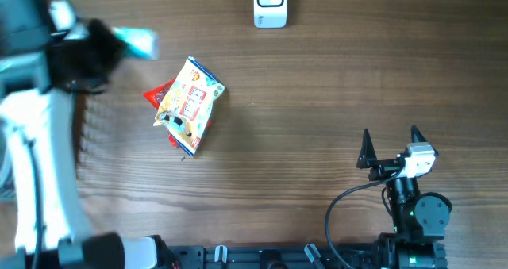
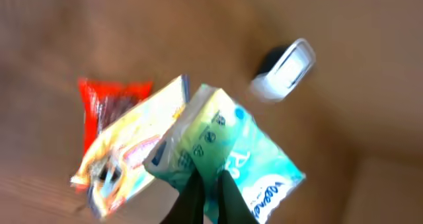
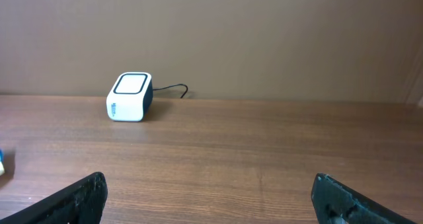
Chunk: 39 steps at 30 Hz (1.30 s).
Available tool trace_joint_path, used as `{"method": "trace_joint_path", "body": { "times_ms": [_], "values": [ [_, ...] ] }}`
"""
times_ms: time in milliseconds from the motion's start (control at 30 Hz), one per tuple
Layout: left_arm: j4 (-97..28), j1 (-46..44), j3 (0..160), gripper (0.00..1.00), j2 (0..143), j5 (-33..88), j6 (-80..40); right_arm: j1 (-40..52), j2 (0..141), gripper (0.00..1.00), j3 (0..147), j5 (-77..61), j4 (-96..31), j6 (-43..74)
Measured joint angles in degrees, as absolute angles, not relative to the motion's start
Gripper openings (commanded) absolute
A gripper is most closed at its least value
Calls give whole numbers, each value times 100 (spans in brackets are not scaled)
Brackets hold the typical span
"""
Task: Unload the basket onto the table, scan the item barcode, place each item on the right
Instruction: 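Place the teal tissue pack onto the pile of bags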
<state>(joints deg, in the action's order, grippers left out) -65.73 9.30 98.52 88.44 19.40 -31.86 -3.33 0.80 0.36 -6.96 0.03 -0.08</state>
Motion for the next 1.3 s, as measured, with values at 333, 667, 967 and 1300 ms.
{"method": "trace_joint_path", "body": {
  "times_ms": [333, 667, 967, 1300],
  "values": [
    [-6987, -884, 9776, 4, 11354, 725, -3109, -333, 80, 100, 36, -696, 3, -5],
    [-7231, -980, 9745, 72, 11915, 434, -2888, -333, 80, 100, 36, -696, 3, -8],
    [-8967, -757, 11944, 72, 11834, 368, -2126, -333, 80, 100, 36, -694, 5, -5],
    [-9216, 1852, 14586, 100, 10497, -810, -2477, -333, 80, 100, 36, -696, 3, -8]
  ]
}}
